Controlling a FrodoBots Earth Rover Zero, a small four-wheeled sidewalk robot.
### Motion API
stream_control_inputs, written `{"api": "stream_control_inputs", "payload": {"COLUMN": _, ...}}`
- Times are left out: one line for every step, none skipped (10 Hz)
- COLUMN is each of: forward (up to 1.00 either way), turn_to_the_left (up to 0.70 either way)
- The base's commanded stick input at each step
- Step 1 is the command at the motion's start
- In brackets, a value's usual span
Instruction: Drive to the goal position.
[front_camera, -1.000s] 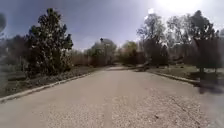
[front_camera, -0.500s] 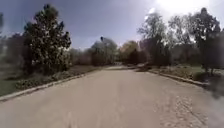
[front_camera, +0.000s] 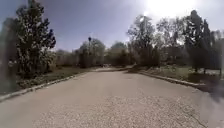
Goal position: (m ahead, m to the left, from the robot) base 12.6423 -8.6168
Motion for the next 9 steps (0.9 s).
{"api": "stream_control_inputs", "payload": {"forward": 0.70, "turn_to_the_left": 0.00}}
{"api": "stream_control_inputs", "payload": {"forward": 0.70, "turn_to_the_left": 0.00}}
{"api": "stream_control_inputs", "payload": {"forward": 0.70, "turn_to_the_left": 0.00}}
{"api": "stream_control_inputs", "payload": {"forward": 0.70, "turn_to_the_left": 0.00}}
{"api": "stream_control_inputs", "payload": {"forward": 0.70, "turn_to_the_left": 0.00}}
{"api": "stream_control_inputs", "payload": {"forward": 0.70, "turn_to_the_left": 0.00}}
{"api": "stream_control_inputs", "payload": {"forward": 0.70, "turn_to_the_left": 0.00}}
{"api": "stream_control_inputs", "payload": {"forward": 0.70, "turn_to_the_left": 0.00}}
{"api": "stream_control_inputs", "payload": {"forward": 0.70, "turn_to_the_left": 0.00}}
